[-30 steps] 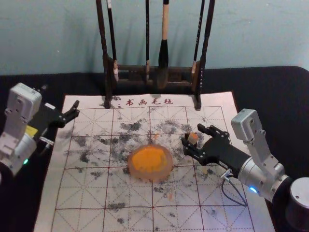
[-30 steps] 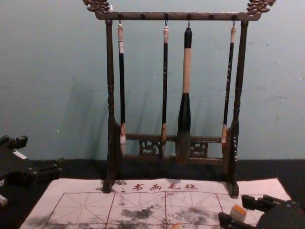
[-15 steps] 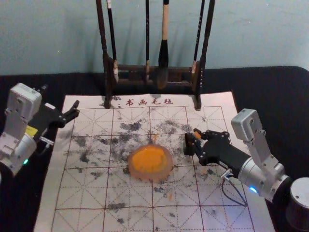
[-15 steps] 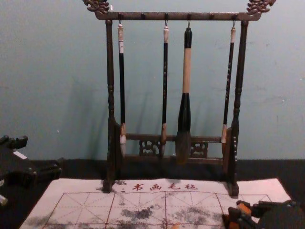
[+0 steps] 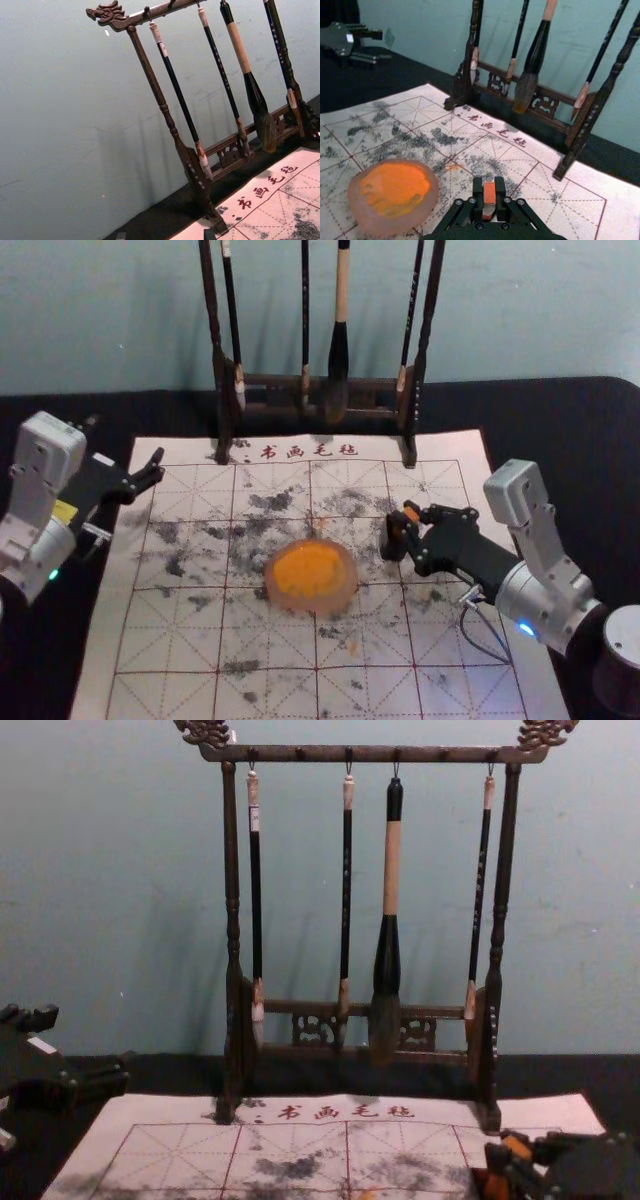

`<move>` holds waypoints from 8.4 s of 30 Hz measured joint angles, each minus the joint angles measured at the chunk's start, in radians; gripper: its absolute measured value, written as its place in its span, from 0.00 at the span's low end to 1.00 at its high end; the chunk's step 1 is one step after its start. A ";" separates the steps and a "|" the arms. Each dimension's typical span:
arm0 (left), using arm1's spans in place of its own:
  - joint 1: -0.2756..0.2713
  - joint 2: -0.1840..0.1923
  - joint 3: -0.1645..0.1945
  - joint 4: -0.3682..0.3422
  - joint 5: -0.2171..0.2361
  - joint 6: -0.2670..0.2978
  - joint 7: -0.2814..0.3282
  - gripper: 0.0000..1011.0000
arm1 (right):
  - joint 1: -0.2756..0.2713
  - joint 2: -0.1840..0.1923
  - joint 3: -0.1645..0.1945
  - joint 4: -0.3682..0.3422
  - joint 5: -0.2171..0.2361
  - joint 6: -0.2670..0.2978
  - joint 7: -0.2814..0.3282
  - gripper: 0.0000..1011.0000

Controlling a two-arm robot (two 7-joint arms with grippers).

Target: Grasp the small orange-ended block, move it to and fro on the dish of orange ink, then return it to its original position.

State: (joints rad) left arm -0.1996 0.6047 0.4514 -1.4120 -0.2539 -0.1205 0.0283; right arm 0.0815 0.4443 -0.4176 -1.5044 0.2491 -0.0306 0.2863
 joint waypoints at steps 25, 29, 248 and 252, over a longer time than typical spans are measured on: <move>0.000 0.000 0.000 0.000 0.000 0.000 0.000 0.99 | -0.025 -0.002 0.123 -0.191 0.136 0.162 0.088 0.13; 0.000 0.000 0.000 0.000 0.000 0.000 0.000 0.99 | 0.012 0.008 0.085 -0.172 0.137 0.162 0.132 0.13; 0.000 0.000 0.000 0.000 0.000 0.000 0.000 0.99 | 0.258 -0.066 -0.193 0.082 0.026 0.210 0.243 0.13; 0.000 0.000 0.000 0.000 0.000 0.000 0.000 0.99 | 0.262 -0.067 -0.189 0.088 0.020 0.210 0.238 0.13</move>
State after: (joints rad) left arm -0.1995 0.6047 0.4514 -1.4120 -0.2539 -0.1205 0.0283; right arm 0.3430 0.3769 -0.6070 -1.4162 0.2695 0.1791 0.5240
